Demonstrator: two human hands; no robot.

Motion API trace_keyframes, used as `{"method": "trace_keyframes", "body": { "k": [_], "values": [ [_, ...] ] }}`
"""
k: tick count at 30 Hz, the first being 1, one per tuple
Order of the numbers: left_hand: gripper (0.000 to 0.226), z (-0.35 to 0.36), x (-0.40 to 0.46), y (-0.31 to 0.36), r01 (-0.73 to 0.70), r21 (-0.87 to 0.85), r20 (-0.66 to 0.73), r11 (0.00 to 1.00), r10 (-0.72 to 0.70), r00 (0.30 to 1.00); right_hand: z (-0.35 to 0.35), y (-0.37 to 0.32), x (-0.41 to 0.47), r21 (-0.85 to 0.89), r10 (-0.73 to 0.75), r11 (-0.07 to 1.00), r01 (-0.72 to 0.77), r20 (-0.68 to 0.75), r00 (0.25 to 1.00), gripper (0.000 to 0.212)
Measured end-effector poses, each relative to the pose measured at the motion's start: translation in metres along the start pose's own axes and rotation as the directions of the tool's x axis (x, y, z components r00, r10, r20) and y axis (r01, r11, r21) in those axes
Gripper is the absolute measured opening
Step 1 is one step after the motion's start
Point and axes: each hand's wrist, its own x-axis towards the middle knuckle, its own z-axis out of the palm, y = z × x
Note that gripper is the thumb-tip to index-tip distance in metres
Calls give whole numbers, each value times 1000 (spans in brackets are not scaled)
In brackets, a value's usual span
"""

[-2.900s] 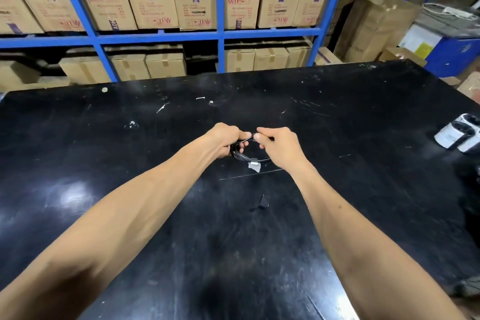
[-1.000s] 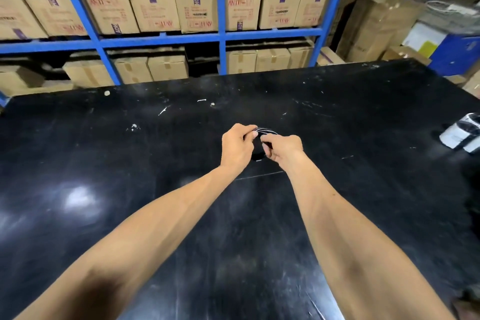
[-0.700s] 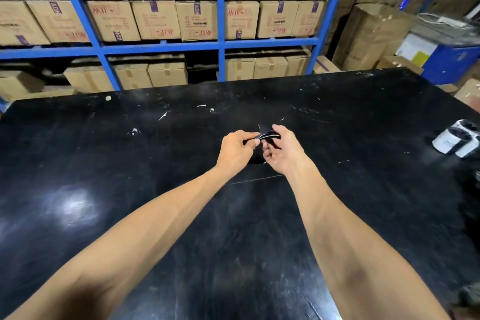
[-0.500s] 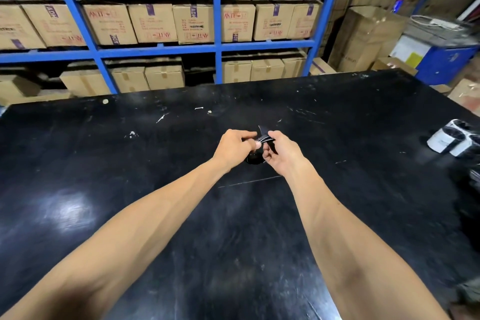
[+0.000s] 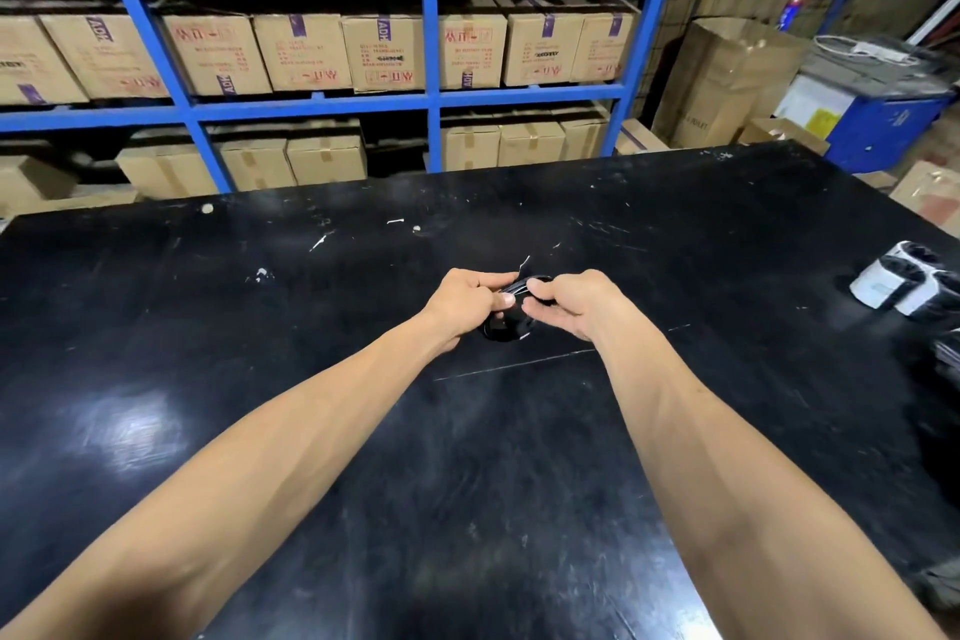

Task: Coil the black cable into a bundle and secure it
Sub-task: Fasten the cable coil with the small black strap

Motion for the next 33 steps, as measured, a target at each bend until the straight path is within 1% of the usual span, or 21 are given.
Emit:
{"method": "trace_keyframes", "body": {
  "k": [3,5,6,8,11,13,14,17,18,21,22,23,25,27,29,30,31,32,33],
  "values": [
    [34,1,2,1,24,27,-35,999,-23,999,3,-4,-1,-286,-141,954,92,-158,977,24],
    [33,3,3,2,43,39,-63,998,-40,997,7,-6,-4,-422,-236,895,143,-178,955,23],
    [32,3,3,4,53,27,-74,998,-50,996,9,-5,-6,-461,-272,871,171,-162,949,18],
    [32,2,5,6,80,-14,-91,997,-81,993,8,-2,-8,-505,-335,825,253,-77,939,3],
    [33,-2,5,9,116,-74,-95,991,-122,988,2,3,-9,-587,-421,711,386,85,903,13],
    [33,-5,5,10,130,-102,-92,986,-139,986,0,4,-9,-652,-444,628,425,149,884,22],
    [34,-6,5,10,135,-113,-90,984,-145,985,1,5,-7,-690,-465,574,441,168,869,24],
    [33,-7,4,12,146,-136,-74,980,-157,985,2,8,0,-755,-567,409,512,228,791,15],
    [33,-7,3,12,148,-136,-69,980,-158,985,1,9,1,-779,-593,340,527,258,763,15],
    [33,-7,1,15,143,-127,-55,981,-151,987,0,11,2,-843,-633,63,533,379,675,24],
    [33,-7,0,17,139,-124,-48,983,-146,988,-1,12,1,-842,-645,-4,540,415,642,26],
    [34,-7,0,18,134,-115,-39,984,-139,990,-2,12,0,-833,-658,-44,552,439,611,25],
    [33,-8,0,22,123,-80,-19,989,-125,992,-4,10,-1,-820,-669,-64,569,458,585,21],
    [32,-10,0,22,111,-24,-5,993,-111,994,-6,5,-2,-819,-648,-48,572,462,606,18],
    [32,-13,-1,20,94,20,12,995,-94,996,-8,-1,-5,-819,-597,-19,574,470,650,12],
    [33,-14,-2,18,86,31,27,996,-87,996,-9,-4,-6,-821,-559,19,571,465,687,9],
    [33,-16,-3,16,80,44,43,996,-82,996,-9,-7,-5,-821,-515,80,565,451,729,6],
    [33,-17,-3,14,74,58,60,996,-78,995,-10,-9,-4,-814,-473,159,559,435,766,6],
    [33,-19,-4,13,68,64,77,996,-73,994,-11,-10,-3,-789,-450,244,563,422,787,6]
  ]
}}
